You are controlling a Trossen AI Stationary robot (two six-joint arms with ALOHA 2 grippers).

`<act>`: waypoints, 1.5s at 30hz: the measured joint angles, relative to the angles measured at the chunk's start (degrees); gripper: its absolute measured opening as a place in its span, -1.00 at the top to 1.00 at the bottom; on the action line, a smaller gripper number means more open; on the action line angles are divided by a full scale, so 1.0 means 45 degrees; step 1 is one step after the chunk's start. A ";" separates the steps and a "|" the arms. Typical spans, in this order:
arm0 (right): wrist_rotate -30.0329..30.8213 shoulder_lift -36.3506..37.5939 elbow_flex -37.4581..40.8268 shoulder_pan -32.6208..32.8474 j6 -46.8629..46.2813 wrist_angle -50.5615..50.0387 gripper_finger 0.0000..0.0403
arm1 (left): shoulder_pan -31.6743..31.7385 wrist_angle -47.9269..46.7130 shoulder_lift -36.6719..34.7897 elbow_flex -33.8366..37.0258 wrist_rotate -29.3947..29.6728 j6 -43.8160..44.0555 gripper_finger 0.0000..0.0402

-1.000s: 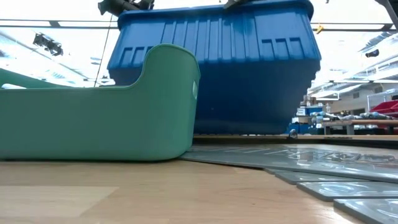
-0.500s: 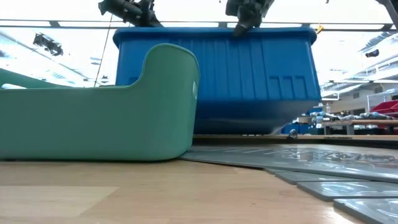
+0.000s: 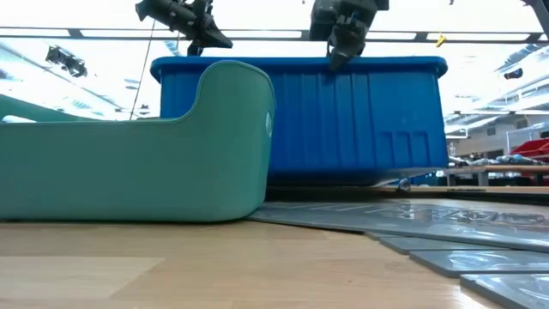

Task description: Sort Items/Unsort Items

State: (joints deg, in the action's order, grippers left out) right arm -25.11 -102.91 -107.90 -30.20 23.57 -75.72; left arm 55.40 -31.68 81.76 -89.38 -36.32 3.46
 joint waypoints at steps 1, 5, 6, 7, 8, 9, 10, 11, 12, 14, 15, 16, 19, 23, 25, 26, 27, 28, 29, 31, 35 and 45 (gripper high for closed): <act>0.0110 0.0000 0.0115 0.0067 -0.0005 0.0038 0.36 | -0.0001 0.0005 0.0000 0.0000 -0.0002 -0.0005 0.97; 0.0592 -0.0018 0.0363 0.0317 -0.0024 0.0036 0.34 | -0.0005 0.0005 0.0000 0.0000 0.0000 -0.0010 0.97; 0.0680 -0.0019 0.0371 0.0371 -0.0042 0.0029 0.33 | 0.0000 0.0005 0.0000 0.0000 0.0000 -0.0010 0.97; 0.0771 -0.0019 0.0371 0.0415 -0.0080 0.0018 0.32 | 0.0000 0.0005 0.0000 0.0000 0.0000 -0.0010 0.97; 0.0866 -0.0019 0.0371 0.0463 -0.0147 0.0000 0.31 | -0.0002 0.0005 0.0000 0.0000 0.0000 -0.0010 0.97; 0.0985 -0.0026 0.0371 0.0524 -0.0265 -0.0040 0.30 | -0.0001 0.0005 0.0000 0.0000 0.0000 -0.0010 0.97; 0.1135 -0.0048 0.0371 0.0573 -0.0439 -0.0110 0.28 | 0.0000 0.0009 0.0000 0.0000 -0.0004 -0.0010 0.97; 0.1271 -0.0062 0.0389 0.0625 -0.0638 -0.0167 0.26 | -0.0003 0.0010 0.0000 0.0000 0.0000 -0.0010 0.97; 0.1429 -0.0077 0.0390 0.0678 -0.0803 -0.0259 0.24 | -0.0005 0.0005 0.0000 0.0000 0.0000 -0.0005 0.97; 0.1838 -0.0083 0.0390 0.0803 -0.0862 -0.0389 0.19 | -0.0001 0.0010 0.0000 0.0000 0.0000 -0.0005 0.97; 0.2044 -0.0083 0.0390 0.0868 -0.0867 -0.0435 0.17 | 0.0000 0.0010 0.0000 0.0000 0.0000 -0.0005 0.97; 0.2226 -0.0083 0.0390 0.0933 -0.0919 -0.0480 0.14 | 0.0000 0.0010 0.0000 0.0000 0.0000 -0.0005 0.97; 0.2602 -0.0083 0.0390 0.1111 -0.1080 -0.0523 0.07 | 0.0000 0.0010 0.0000 0.0000 0.0000 -0.0005 0.97; 0.2966 -0.0083 0.0389 0.1328 -0.1107 -0.0555 -0.03 | -0.0003 0.0010 0.0000 0.0000 0.0000 0.0000 0.97; 0.3102 -0.0083 0.0277 0.1395 -0.1098 -0.0658 -0.08 | -0.0003 0.0010 0.0000 0.0000 0.0000 0.0000 0.97; 0.3128 -0.0082 0.0197 0.1442 -0.1093 -0.0687 -0.11 | -0.0004 0.0010 0.0000 0.0000 0.0000 0.0000 0.97; 0.3168 -0.0078 0.0095 0.1483 -0.1093 -0.0716 -0.13 | 0.0000 0.0010 0.0000 0.0000 0.0000 0.0000 0.97; 0.3233 -0.0078 -0.0017 0.1527 -0.1088 -0.0744 -0.15 | -0.0005 0.0010 0.0000 0.0000 0.0000 0.0000 0.97; 0.3305 -0.0078 -0.0159 0.1563 -0.1083 -0.0770 -0.18 | 0.0000 0.0014 0.0000 0.0000 0.0000 0.0004 0.97; 0.3474 -0.0073 -0.0512 0.1627 -0.1083 -0.0766 -0.22 | -0.0001 0.0010 0.0000 0.0000 0.0000 0.0003 0.97; 0.3912 -0.0029 -0.1478 0.1597 -0.1172 -0.0836 -0.28 | -0.0001 0.0015 0.0000 0.0000 0.0001 0.0005 0.97; 0.3861 -0.0007 -0.3371 -0.0480 -0.3335 0.0279 0.08 | -0.0005 0.0015 -0.0005 0.0000 0.0000 -0.0015 0.97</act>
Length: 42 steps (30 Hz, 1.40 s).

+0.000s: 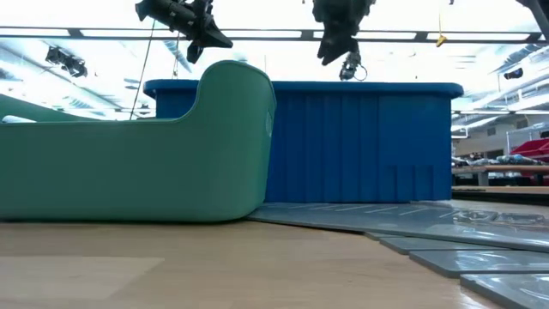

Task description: Sort Items/Unsort Items

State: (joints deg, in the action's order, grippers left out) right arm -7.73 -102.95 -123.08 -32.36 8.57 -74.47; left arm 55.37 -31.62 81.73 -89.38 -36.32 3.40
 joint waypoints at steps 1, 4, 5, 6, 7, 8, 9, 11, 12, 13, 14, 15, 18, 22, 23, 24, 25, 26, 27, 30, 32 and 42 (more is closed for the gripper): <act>-0.0207 0.0000 0.0083 -0.0345 -0.0088 0.0285 0.20 | 0.0000 0.0005 0.0000 0.0000 0.0000 0.0000 0.97; -0.0977 0.0009 0.0837 -0.1326 -0.0202 0.1675 0.64 | 0.0000 -0.0004 0.0000 0.0000 0.0000 -0.0004 0.97; -0.1440 -0.0021 0.1130 -0.1661 -0.0230 0.2067 0.80 | 0.0000 0.0005 0.0000 0.0000 0.0000 0.0005 0.97; -0.1923 -0.0027 0.1460 -0.1966 -0.0256 0.2466 0.90 | 0.0000 0.0000 0.0000 0.0000 0.0000 0.0023 0.97; -0.2371 -0.0027 0.1860 -0.2233 -0.0309 0.2999 0.93 | 0.0000 0.0000 0.0000 0.0000 0.0000 0.0029 0.97; -0.2651 -0.0009 0.2295 -0.2454 -0.0488 0.3598 0.92 | 0.0000 0.0000 0.0000 0.0000 0.0001 0.0029 0.97; -0.2687 -0.0002 0.2747 -0.2644 -0.0761 0.4028 0.88 | 0.0000 0.0000 0.0000 0.0000 0.0000 0.0037 0.97; -0.2482 -0.0019 0.3649 -0.2891 -0.1101 0.4506 0.75 | 0.0000 0.0000 0.0000 0.0000 0.0000 0.0089 0.97; -0.2402 -0.0027 0.4091 -0.2930 -0.1066 0.4748 0.67 | 0.0000 0.0000 0.0000 0.0000 0.0003 0.0185 0.97; -0.2280 -0.0027 0.4540 -0.2938 -0.1002 0.5118 0.59 | 0.0000 -0.0004 0.0000 0.0000 0.0000 0.0272 0.97; -0.2189 -0.0027 0.4968 -0.2919 -0.0951 0.5516 0.50 | 0.0000 0.0000 0.0000 0.0000 0.0005 0.0306 0.97; -0.2094 -0.0027 0.5377 -0.2900 -0.0940 0.5769 0.40 | 0.0000 -0.0002 0.0000 0.0000 0.0005 0.0306 0.97; -0.1372 -0.0027 0.6601 -0.2836 -0.1117 0.6874 0.11 | 0.0000 -0.0005 0.0000 0.0000 0.0005 0.0311 0.97; -0.0581 -0.0027 0.8062 -0.3083 -0.1349 0.8029 -0.22 | 0.0000 -0.0005 0.0000 0.0000 0.0054 0.0314 0.97; -0.0431 -0.0022 0.8482 -0.3166 -0.1367 0.8361 -0.27 | 0.0002 0.0000 0.0000 0.0000 0.0068 0.0311 0.97; -0.0307 -0.0022 0.8903 -0.3258 -0.1460 0.8633 -0.32 | 0.0002 -0.0005 0.0000 0.0000 0.0088 0.0316 0.97; -0.0161 -0.0022 0.9308 -0.3350 -0.1660 0.8830 -0.36 | 0.0000 0.0000 0.0000 0.0000 0.0092 0.0316 0.97; -0.0126 -0.0022 0.9672 -0.3434 -0.1887 0.9038 -0.39 | 0.0000 -0.0001 0.0000 0.0000 0.0104 0.0316 0.97; -0.0129 -0.0022 1.0029 -0.3512 -0.2136 0.9356 -0.41 | 0.0000 -0.0002 0.0000 0.0000 0.0140 0.0316 0.97; -0.0149 -0.0022 1.0937 -0.3663 -0.2664 1.0248 -0.43 | 0.0000 -0.0001 0.0000 0.0000 0.0232 0.0316 0.97; -0.0154 -0.0022 1.1327 -0.3696 -0.2674 1.0767 -0.42 | 0.0004 -0.0003 0.0000 0.0000 0.0256 0.0318 0.97; 0.0015 -0.0378 1.1988 -0.3682 -0.3042 1.2097 -0.34 | 0.0000 -0.0003 0.0000 0.0000 0.0291 0.0355 0.97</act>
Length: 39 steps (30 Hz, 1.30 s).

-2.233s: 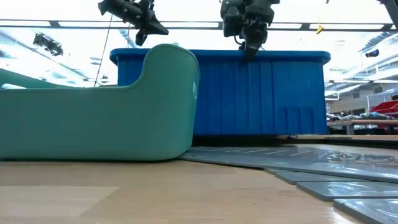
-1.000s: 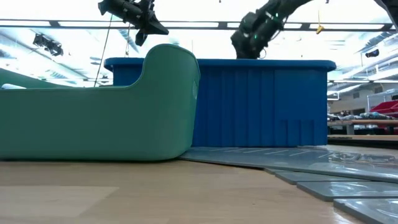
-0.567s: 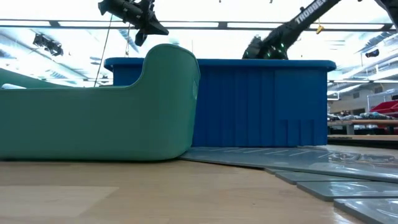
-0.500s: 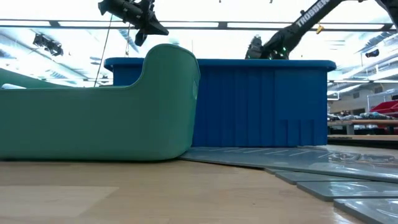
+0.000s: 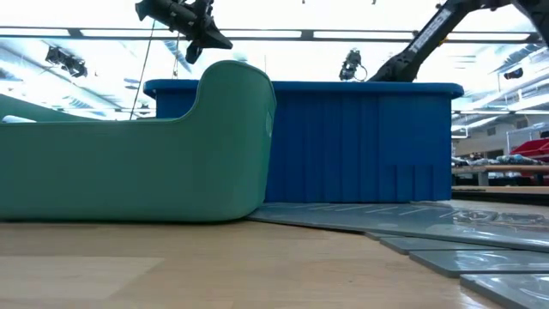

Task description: Sort Items/Unsort Items

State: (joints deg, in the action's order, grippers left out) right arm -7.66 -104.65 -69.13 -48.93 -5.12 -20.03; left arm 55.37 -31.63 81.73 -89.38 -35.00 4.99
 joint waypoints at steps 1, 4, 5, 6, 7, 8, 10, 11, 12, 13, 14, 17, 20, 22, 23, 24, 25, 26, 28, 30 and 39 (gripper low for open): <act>-0.0119 -0.0242 -0.0013 -0.0010 -0.0056 -0.0039 -0.34 | 0.0000 -0.0002 0.0000 0.0000 -0.0002 0.0000 0.97; -0.0213 -0.0930 -0.0247 0.0027 -0.0186 -0.0268 -0.34 | 0.0000 -0.0006 0.0000 0.0000 0.0005 0.0170 0.97; -0.0208 -0.1093 -0.0355 0.0086 -0.0281 -0.0263 -0.34 | 0.0000 -0.0002 0.0000 0.0000 0.0000 0.0276 0.97; -0.0162 -0.1204 -0.0437 0.0115 -0.0292 -0.0263 -0.34 | 0.0000 -0.0002 0.0000 0.0000 0.0005 0.0342 0.97; -0.0141 -0.1284 -0.0485 0.0134 -0.0304 -0.0262 -0.34 | 0.0001 -0.0006 0.0000 0.0000 0.0005 0.0368 0.97; -0.0122 -0.1360 -0.0496 0.0159 -0.0309 -0.0228 -0.34 | 0.0000 -0.0007 0.0000 0.0000 0.0005 0.0377 0.97; 0.0027 -0.1411 -0.0518 0.0185 -0.0295 -0.0216 -0.33 | 0.0000 -0.0002 0.0000 0.0000 0.0005 0.0381 0.97; 0.0130 -0.1414 -0.0518 0.0185 -0.0254 -0.0224 -0.32 | 0.0001 -0.0007 0.0000 0.0000 0.0005 0.0384 0.97; 0.0249 -0.1422 -0.0518 0.0185 -0.0193 -0.0223 -0.30 | 0.0004 -0.0007 0.0000 0.0000 0.0005 0.0384 0.97; 0.0397 -0.1426 -0.0518 0.0194 -0.0171 -0.0219 -0.26 | 0.0000 -0.0006 0.0000 0.0000 0.0005 0.0384 0.97; 0.0487 -0.1430 -0.0518 0.0186 -0.0184 -0.0219 -0.22 | 0.0000 -0.0002 0.0000 0.0000 0.0005 0.0384 0.97; 0.0338 -0.1503 -0.0518 0.0008 -0.0209 -0.0198 -0.05 | 0.0000 -0.0007 0.0000 0.0000 0.0005 0.0384 0.97; 0.0108 -0.1682 -0.0518 -0.0124 0.0031 -0.0159 0.12 | 0.0000 -0.0016 0.0001 0.0000 0.0005 0.0392 0.97; -0.0043 -0.1830 -0.0528 -0.0156 0.0048 -0.0144 0.21 | 0.0000 -0.0017 0.0000 0.0000 0.0005 0.0468 0.97; -0.0126 -0.1834 -0.0532 -0.0165 0.0054 -0.0161 0.26 | 0.0000 -0.0016 0.0000 0.0000 0.0005 0.0574 0.97; -0.0130 -0.1838 -0.0528 -0.0165 0.0134 -0.0170 0.30 | 0.0000 -0.0025 0.0005 0.0000 0.0005 0.0626 0.97; -0.0139 -0.1839 -0.0527 -0.0165 0.0214 -0.0172 0.34 | 0.0000 -0.0037 0.0005 0.0000 0.0005 0.0643 0.97; -0.0183 -0.1793 -0.0524 -0.0168 0.0287 -0.0165 0.38 | 0.0001 -0.0039 0.0005 0.0000 0.0005 0.0643 0.97; -0.0407 -0.1629 -0.0506 -0.0170 0.0386 -0.0154 0.42 | 0.0000 -0.0036 0.0005 0.0000 0.0005 0.0646 0.97; -0.0759 -0.1418 -0.0485 -0.0191 0.0412 -0.0156 0.42 | 0.0000 -0.0031 0.0005 0.0000 0.0005 0.0646 0.97; -0.3382 0.0304 -0.0437 -0.0267 0.0005 -0.0426 0.42 | 0.0000 -0.0002 0.0005 0.0000 0.0004 0.0641 0.97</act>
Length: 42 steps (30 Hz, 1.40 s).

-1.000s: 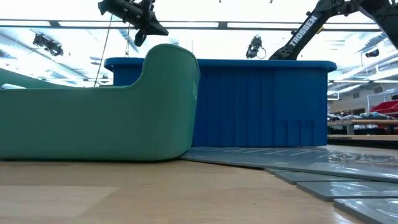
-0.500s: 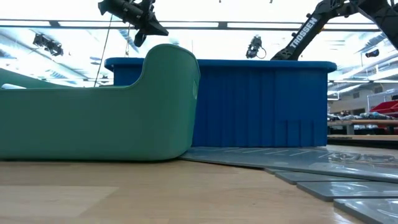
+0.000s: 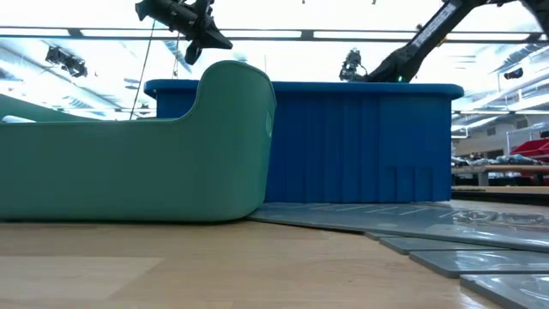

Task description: Sort Items/Unsort Items

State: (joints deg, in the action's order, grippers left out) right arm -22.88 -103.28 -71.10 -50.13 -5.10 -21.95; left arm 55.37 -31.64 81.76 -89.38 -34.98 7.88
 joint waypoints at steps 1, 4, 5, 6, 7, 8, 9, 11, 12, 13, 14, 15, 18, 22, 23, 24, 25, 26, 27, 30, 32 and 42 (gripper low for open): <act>-0.0356 0.0301 0.0007 0.0049 -0.0113 -0.0018 0.42 | 0.0000 0.0000 0.0000 0.0000 -0.0001 0.0000 0.97; -0.1751 0.1340 -0.0009 0.0340 -0.0631 0.0081 0.42 | 0.0000 0.0000 0.0000 0.0000 -0.0002 -0.0003 0.97; -0.2195 0.1693 -0.0012 0.0489 -0.0915 0.0104 0.42 | 0.0000 0.0000 0.0000 0.0000 -0.0003 -0.0005 0.97; -0.2564 0.2041 -0.0010 0.0684 -0.1218 0.0069 0.42 | 0.0000 0.0003 0.0000 0.0000 -0.0004 -0.0005 0.97; -0.2777 0.2399 -0.0007 0.0948 -0.1484 0.0042 0.42 | 0.0000 0.0000 0.0000 0.0000 -0.0004 -0.0005 0.97; -0.2882 0.2810 -0.0007 0.1270 -0.1695 0.0060 0.42 | 0.0002 0.0000 0.0000 0.0000 -0.0004 -0.0005 0.97; -0.2909 0.3191 -0.0011 0.1644 -0.1900 0.0070 0.42 | 0.0000 0.0000 0.0000 0.0000 -0.0004 -0.0009 0.97; -0.2878 0.3860 -0.0027 0.2536 -0.2414 0.0168 0.42 | 0.0000 0.0000 0.0000 0.0000 -0.0004 -0.0013 0.97; -0.2729 0.4095 -0.0027 0.3008 -0.2727 0.0191 0.42 | 0.0000 0.0000 0.0000 0.0000 -0.0004 -0.0027 0.97; -0.2491 0.4322 -0.0027 0.3583 -0.3096 0.0238 0.42 | 0.0000 0.0000 0.0000 0.0000 -0.0004 -0.0059 0.97; -0.2226 0.4499 -0.0027 0.4116 -0.3464 0.0356 0.42 | 0.0000 0.0003 0.0000 0.0000 -0.0004 -0.0096 0.97; -0.1963 0.4648 -0.0027 0.4632 -0.3837 0.0545 0.42 | 0.0000 0.0000 0.0000 0.0000 -0.0001 -0.0199 0.97; -0.1205 0.4851 -0.0032 0.6305 -0.4918 0.1513 0.42 | 0.0000 0.0005 0.0000 0.0000 0.0000 -0.0654 0.97; -0.0474 0.4454 -0.0032 0.8134 -0.5949 0.2020 0.42 | 0.0001 0.0005 0.0000 0.0000 -0.0001 -0.1053 0.97; -0.0431 0.4249 -0.0032 0.8465 -0.6136 0.1973 0.42 | 0.0000 0.0002 0.0000 0.0000 -0.0002 -0.1059 0.97; -0.0410 0.4040 -0.0032 0.8763 -0.6297 0.1993 0.42 | 0.0002 0.0002 0.0000 0.0000 0.0000 -0.1059 0.97; -0.0407 0.3818 -0.0032 0.9022 -0.6418 0.2021 0.42 | 0.0001 0.0000 0.0000 0.0000 0.0000 -0.1059 0.97; -0.0463 0.3573 -0.0032 0.9268 -0.6489 0.2066 0.42 | 0.0000 0.0000 0.0000 0.0000 0.0000 -0.1057 0.97; -0.0628 0.3347 -0.0032 0.9456 -0.6509 0.2208 0.42 | 0.0000 -0.0006 0.0000 0.0000 -0.0001 -0.1057 0.97; -0.1191 0.2544 -0.0487 0.9885 -0.6430 0.2101 0.35 | 0.0005 -0.0073 0.0000 0.0000 0.0000 -0.1049 0.97; -0.1712 0.1969 -0.0958 1.0077 -0.6231 0.1871 0.21 | 0.0000 -0.0194 0.0005 0.0000 -0.0001 -0.1049 0.97; -0.2627 0.1073 -0.2635 0.9469 -0.4618 0.0091 -0.13 | 0.0001 -0.1086 0.0005 0.0000 -0.0004 -0.1356 0.97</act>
State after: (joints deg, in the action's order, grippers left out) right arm -34.71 -98.45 -82.96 -7.52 -25.88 -21.54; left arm 55.38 -36.52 81.78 -89.38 -35.00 1.78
